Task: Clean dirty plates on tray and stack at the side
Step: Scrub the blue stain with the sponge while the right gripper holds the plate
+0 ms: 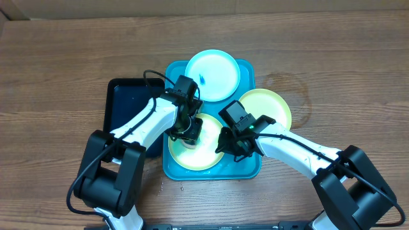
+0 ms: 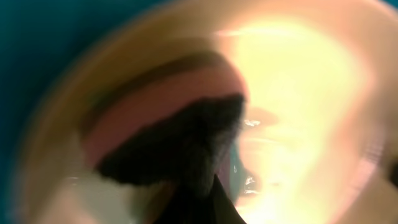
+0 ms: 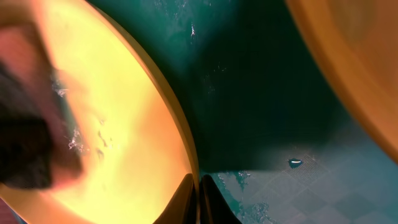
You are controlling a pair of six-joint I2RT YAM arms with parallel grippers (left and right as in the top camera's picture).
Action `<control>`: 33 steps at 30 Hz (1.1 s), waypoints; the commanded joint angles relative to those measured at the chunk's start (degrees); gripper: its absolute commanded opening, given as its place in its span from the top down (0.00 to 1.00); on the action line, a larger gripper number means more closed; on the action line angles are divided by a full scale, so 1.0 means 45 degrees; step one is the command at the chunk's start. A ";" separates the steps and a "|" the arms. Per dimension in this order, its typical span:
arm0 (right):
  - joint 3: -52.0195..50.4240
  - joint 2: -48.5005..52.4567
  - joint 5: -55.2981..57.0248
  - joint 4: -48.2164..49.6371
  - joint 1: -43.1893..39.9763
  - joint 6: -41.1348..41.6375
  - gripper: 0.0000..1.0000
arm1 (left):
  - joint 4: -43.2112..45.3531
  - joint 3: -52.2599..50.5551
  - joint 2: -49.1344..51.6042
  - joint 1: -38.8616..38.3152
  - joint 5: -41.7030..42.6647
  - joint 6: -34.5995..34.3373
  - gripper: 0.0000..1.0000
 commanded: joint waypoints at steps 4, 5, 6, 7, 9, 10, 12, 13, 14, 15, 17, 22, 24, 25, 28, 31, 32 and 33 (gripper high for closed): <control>-0.0024 0.0078 -0.0073 0.0136 0.0039 -0.0078 0.96 | -0.0806 0.0481 0.0389 0.0019 0.5192 0.0787 0.96; -0.0024 0.0078 -0.0073 0.0136 0.0039 -0.0083 0.96 | -0.1151 0.0816 0.0345 0.0087 0.5139 0.0792 0.96; -0.0024 0.0078 -0.0073 0.0131 0.0039 -0.0083 0.96 | -0.1511 0.1195 0.0316 0.0160 0.5022 0.0792 0.96; -0.0024 0.0078 -0.0073 0.0131 0.0039 -0.0083 0.96 | -0.1851 0.1603 0.0257 0.0228 0.4813 0.0787 0.96; -0.0024 0.0078 -0.0073 0.0126 0.0039 -0.0083 0.96 | -0.2307 0.2307 0.0136 0.0296 0.4221 0.0733 0.96; -0.0024 0.0078 -0.0073 0.0126 0.0039 -0.0083 0.96 | -0.2467 0.2633 0.0063 0.0301 0.3672 0.0622 0.96; -0.0024 0.0078 -0.0073 0.0131 0.0039 -0.0083 0.96 | -0.2739 0.3089 -0.0053 0.0282 0.2108 0.0204 0.96; -0.0024 0.0078 -0.0073 0.0136 0.0039 -0.0078 0.96 | -0.2817 0.3181 -0.0068 0.0248 0.1341 0.0000 0.96; -0.0024 0.0078 -0.0073 0.0136 0.0039 -0.0078 0.96 | -0.2871 0.3186 -0.0068 0.0209 0.0738 -0.0131 0.96; -0.0024 0.0078 -0.0073 0.0131 0.0039 -0.0078 0.96 | -0.2948 0.3138 -0.0063 0.0180 0.0291 -0.0199 0.96; -0.0024 0.0078 -0.0073 0.0131 0.0039 -0.0078 0.96 | -0.2939 0.2827 -0.0044 0.0126 -0.0214 -0.0223 0.96; -0.0024 0.0078 -0.0073 0.0136 0.0039 -0.0078 0.96 | -0.2317 0.1511 -0.0005 0.0034 -0.0782 -0.0267 0.96; -0.0024 0.0078 -0.0073 0.0136 0.0039 -0.0078 0.96 | -0.1826 0.0840 -0.0005 0.0039 -0.1209 -0.0636 0.96; -0.0024 0.0078 -0.0073 0.0136 0.0039 -0.0078 0.96 | -0.1583 0.0515 -0.0005 0.0039 -0.1506 -0.0933 0.96; -0.0024 0.0078 -0.0073 0.0136 0.0039 -0.0078 0.96 | -0.0767 -0.0359 0.0010 0.0049 -0.2161 -0.1676 0.96; -0.0024 0.0078 -0.0073 0.0136 0.0039 -0.0078 0.96 | 0.0141 -0.1103 0.0029 0.0039 -0.1642 -0.2035 0.96; -0.0024 0.0078 -0.0073 0.0136 0.0039 -0.0078 0.96 | 0.0374 -0.1307 0.0034 0.0034 -0.0899 -0.2030 0.96; -0.0024 0.0078 -0.0073 0.0136 0.0039 -0.0078 0.96 | 0.0476 -0.1389 0.0034 0.0039 -0.0321 -0.2016 0.96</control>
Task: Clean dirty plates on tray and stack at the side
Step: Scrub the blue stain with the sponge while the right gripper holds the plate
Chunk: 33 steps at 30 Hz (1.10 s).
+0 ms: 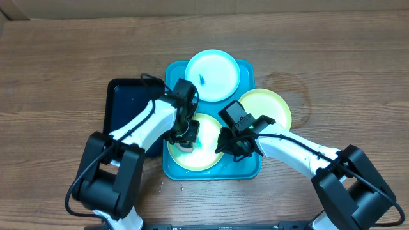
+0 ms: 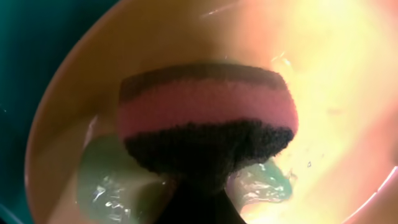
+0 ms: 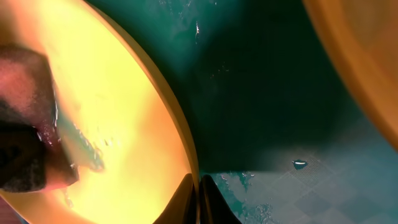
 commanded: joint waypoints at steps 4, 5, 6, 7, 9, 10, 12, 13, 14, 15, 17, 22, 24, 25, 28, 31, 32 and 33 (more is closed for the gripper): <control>-0.0024 0.0039 -0.0029 0.0083 0.0034 -0.0044 0.96 | 0.0733 -0.0894 0.0291 -0.0024 0.3599 0.0034 0.96; -0.0024 0.0039 -0.0029 0.0083 0.0034 -0.0044 0.96 | 0.0835 -0.0894 0.0291 -0.0024 0.4231 0.0170 0.96; -0.0024 0.0039 -0.0029 0.0083 0.0034 -0.0044 0.96 | 0.0942 -0.0894 0.0291 -0.0024 0.4779 0.0282 0.96; -0.0024 0.0039 -0.0029 0.0083 0.0034 -0.0044 0.96 | 0.1030 -0.0894 0.0291 -0.0024 0.5158 0.0306 0.96; -0.0024 0.0039 -0.0029 0.0078 0.0034 -0.0044 0.96 | 0.1341 -0.0835 0.0287 0.0010 0.5770 0.0301 0.96; -0.0024 0.0039 -0.0029 0.0078 0.0034 -0.0044 0.96 | 0.1447 -0.0782 0.0282 0.0015 0.5935 0.0296 0.96; -0.0024 0.0039 -0.0029 0.0078 0.0034 -0.0044 0.96 | 0.1588 -0.0525 0.0277 0.0073 0.6047 0.0287 0.96; -0.0024 0.0039 -0.0029 0.0073 0.0034 -0.0044 0.96 | 0.1501 -0.0321 0.0277 0.0107 0.6037 0.0291 0.96; -0.0024 0.0039 -0.0029 0.0073 0.0034 -0.0049 0.96 | 0.1229 -0.0034 0.0277 0.0155 0.6042 0.0287 0.96; -0.0024 0.0039 -0.0029 0.0068 0.0034 -0.0049 0.96 | 0.0840 0.0306 0.0277 0.0219 0.6033 0.0291 0.96; -0.0024 0.0039 -0.0019 0.0044 0.0034 -0.0049 0.96 | -0.0146 0.1112 0.0219 0.0374 0.5848 0.0296 0.96; -0.0024 0.0039 0.0019 0.0029 0.0034 -0.0044 0.96 | -0.1851 0.2783 -0.0301 0.0500 0.4133 0.0233 0.96; -0.0024 0.0039 0.0019 0.0034 0.0034 -0.0044 0.96 | -0.2249 0.3011 -0.0525 0.0481 0.3235 0.0238 0.96; -0.0024 0.0039 0.0019 0.0039 0.0034 -0.0039 0.96 | -0.2438 0.3016 -0.0607 0.0476 0.2686 0.0233 0.96; -0.0024 0.0039 0.0015 0.0039 0.0034 -0.0039 0.96 | -0.3060 0.2939 -0.0593 0.0476 0.1428 0.0121 0.96; -0.0024 0.0039 0.0015 0.0039 0.0034 -0.0039 0.96 | -0.3283 0.2492 -0.0578 0.0476 0.0194 -0.0257 0.96; -0.0024 0.0039 0.0019 0.0039 0.0034 -0.0039 0.96 | -0.3225 0.2263 -0.0573 0.0476 -0.0063 -0.0321 0.96; -0.0024 0.0039 0.0019 0.0039 0.0034 -0.0039 0.96 | -0.3113 0.2025 -0.0554 0.0476 -0.0243 -0.0340 0.96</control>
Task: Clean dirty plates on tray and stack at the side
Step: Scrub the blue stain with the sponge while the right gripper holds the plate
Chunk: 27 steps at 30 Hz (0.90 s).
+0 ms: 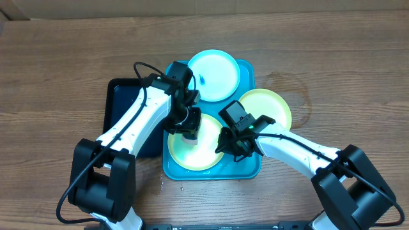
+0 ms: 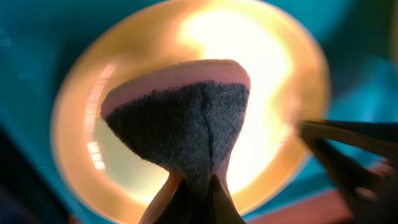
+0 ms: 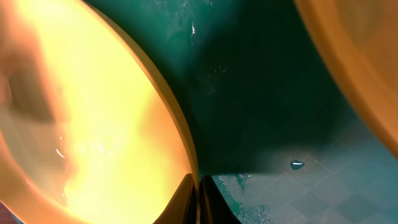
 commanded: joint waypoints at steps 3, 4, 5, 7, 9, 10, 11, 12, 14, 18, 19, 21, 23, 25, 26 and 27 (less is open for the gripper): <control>-0.0019 0.0019 -0.0019 0.0078 0.0034 -0.0039 0.96 | 0.0816 -0.1511 -0.0204 0.0044 -0.1758 -0.0233 0.96; -0.0019 0.0019 -0.0019 0.0078 0.0034 -0.0039 0.96 | 0.1083 -0.1778 -0.0194 0.0044 -0.1753 -0.0238 0.96; -0.0019 0.0019 -0.0019 0.0078 0.0034 -0.0039 0.96 | 0.1486 -0.2171 -0.0194 0.0044 -0.1768 -0.0340 0.96; -0.0019 0.0019 -0.0019 0.0078 0.0034 -0.0039 0.96 | 0.2157 -0.2778 -0.0194 0.0044 -0.1758 -0.0583 0.96; -0.0019 0.0019 -0.0019 0.0083 0.0034 -0.0039 0.96 | 0.3045 -0.3517 -0.0194 0.0044 -0.1744 -0.1015 0.96; -0.0019 0.0019 -0.0019 0.0083 0.0034 -0.0039 0.96 | 0.3371 -0.3779 -0.0194 0.0044 -0.1676 -0.1219 0.96; -0.0019 0.0019 -0.0019 0.0083 0.0034 -0.0039 0.96 | 0.3745 -0.4075 -0.0194 0.0044 -0.1457 -0.1423 0.96; -0.0019 0.0019 -0.0019 0.0083 0.0034 -0.0039 0.96 | 0.4070 -0.4323 -0.0194 0.0044 -0.1054 -0.1457 0.94; -0.0019 0.0019 -0.0019 0.0083 0.0034 -0.0039 0.96 | 0.4503 -0.4677 -0.0194 0.0044 0.0131 -0.1452 0.90; -0.0019 0.0019 -0.0019 0.0117 0.0034 -0.0039 0.96 | 0.4804 -0.4760 -0.0194 0.0044 0.3075 -0.1069 0.96; -0.0019 0.0019 -0.0019 0.0117 0.0034 -0.0039 0.96 | 0.4896 -0.4745 -0.0194 0.0044 0.3623 -0.0918 0.96; -0.0019 0.0019 -0.0019 0.0117 0.0034 -0.0039 0.96 | 0.4925 -0.4532 -0.0199 0.0131 0.4362 -0.0738 0.96; -0.0019 0.0019 -0.0019 0.0112 0.0034 -0.0039 0.96 | 0.4779 -0.4114 -0.0199 0.0228 0.4439 -0.0743 0.96; -0.0019 0.0019 -0.0015 0.0102 0.0034 -0.0044 0.96 | 0.4527 -0.3560 -0.0209 0.0330 0.4478 -0.0743 0.96; -0.0019 0.0019 -0.0015 0.0078 0.0034 -0.0044 0.96 | 0.4289 -0.3186 -0.0228 0.0393 0.4473 -0.0738 0.96; -0.0019 0.0019 -0.0015 0.0073 0.0034 -0.0044 0.96 | 0.4007 -0.2778 -0.0277 0.0442 0.4415 -0.0729 0.96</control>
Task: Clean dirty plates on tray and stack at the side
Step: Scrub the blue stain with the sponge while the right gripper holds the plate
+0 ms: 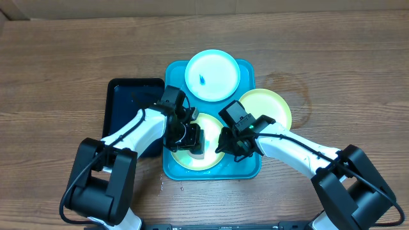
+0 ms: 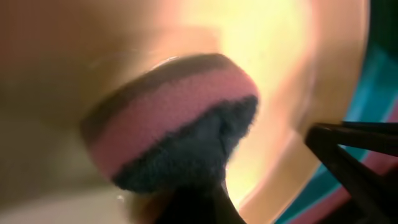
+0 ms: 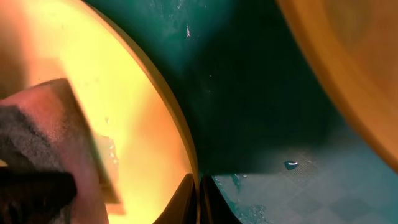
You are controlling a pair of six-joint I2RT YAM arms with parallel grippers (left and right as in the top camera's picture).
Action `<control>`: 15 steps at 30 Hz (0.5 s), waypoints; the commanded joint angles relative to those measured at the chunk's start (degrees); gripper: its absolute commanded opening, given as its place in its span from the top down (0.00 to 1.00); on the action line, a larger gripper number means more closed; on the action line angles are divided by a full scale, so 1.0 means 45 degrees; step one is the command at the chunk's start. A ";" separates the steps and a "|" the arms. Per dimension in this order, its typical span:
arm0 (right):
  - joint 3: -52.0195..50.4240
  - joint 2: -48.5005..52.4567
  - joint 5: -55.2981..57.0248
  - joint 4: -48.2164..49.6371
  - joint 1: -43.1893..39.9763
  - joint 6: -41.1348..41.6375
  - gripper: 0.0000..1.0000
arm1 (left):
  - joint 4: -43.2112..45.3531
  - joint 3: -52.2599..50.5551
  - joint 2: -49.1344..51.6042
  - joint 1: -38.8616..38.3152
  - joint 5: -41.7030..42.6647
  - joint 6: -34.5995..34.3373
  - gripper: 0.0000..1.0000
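A yellow-green plate (image 1: 211, 153) lies at the front of the blue tray (image 1: 249, 169). My left gripper (image 1: 192, 137) is shut on a pink and dark sponge (image 2: 171, 134), which is pressed down on that plate (image 2: 280, 74). My right gripper (image 1: 225, 145) is shut on the plate's right rim (image 3: 189, 165), with the sponge (image 3: 37, 137) showing at the left of its view. A light blue plate (image 1: 213, 75) with a dark smear sits at the tray's far end. Another yellow-green plate (image 1: 271, 105) rests on the tray's right edge.
A dark blue tray (image 1: 128, 105) lies on the wooden table (image 1: 57, 64) just left of the blue tray, partly under my left arm. Drops of water sit on the blue tray's floor (image 3: 292, 165).
My left gripper has come down from above the plate's far edge, and the sponge is now pressed on the plate's middle. My right gripper has kept its pinch on the rim.
The sponge was first on the front plate, then still on it with foam around it. Then it was held up clear of the plate. Now it is down on the plate again. My right gripper held the rim throughout.
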 commanded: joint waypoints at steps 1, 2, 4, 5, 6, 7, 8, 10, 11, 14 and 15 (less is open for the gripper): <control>-0.0019 0.0019 -0.0107 0.0112 0.0044 -0.0039 0.96 | -0.0636 0.1588 0.0015 0.0170 0.0957 0.0306 0.96; -0.0019 0.0019 -0.0107 0.0112 0.0044 -0.0039 0.96 | -0.0947 0.2006 -0.0053 0.0185 0.0801 0.0374 0.96; -0.0019 0.0019 -0.0107 0.0112 0.0044 -0.0039 0.96 | -0.1719 0.2837 -0.0204 0.0185 0.0194 0.0559 0.96; -0.0019 0.0019 -0.0107 0.0112 0.0044 -0.0039 0.96 | -0.2191 0.3235 -0.0282 0.0185 -0.0321 0.0588 0.96; -0.0019 0.0019 -0.0107 0.0112 0.0044 -0.0039 0.96 | -0.2594 0.3555 -0.0350 0.0185 -0.0860 0.0583 0.96; -0.0019 0.0019 -0.0107 0.0112 0.0044 -0.0039 0.96 | -0.3007 0.3842 -0.0418 0.0180 -0.1496 0.0578 0.96; -0.0019 0.0019 -0.0107 0.0112 0.0044 -0.0039 0.96 | -0.3371 0.4046 -0.0471 0.0146 -0.2103 0.0578 0.96; -0.0019 0.0019 -0.0107 0.0117 0.0044 -0.0039 0.96 | -0.3905 0.4177 -0.0495 0.0107 -0.3157 0.0578 0.96; -0.0019 0.0019 -0.0107 0.0121 0.0044 -0.0039 0.96 | -0.4109 0.4153 -0.0486 0.0087 -0.3599 0.0578 0.96; -0.0019 0.0019 -0.0107 0.0165 0.0044 -0.0039 0.96 | -0.4240 0.3667 -0.0466 -0.0010 -0.4653 0.0573 0.96; -0.0019 0.0019 -0.0107 0.0185 0.0044 -0.0039 0.96 | -0.4187 0.3434 -0.0466 -0.0034 -0.4881 0.0568 0.96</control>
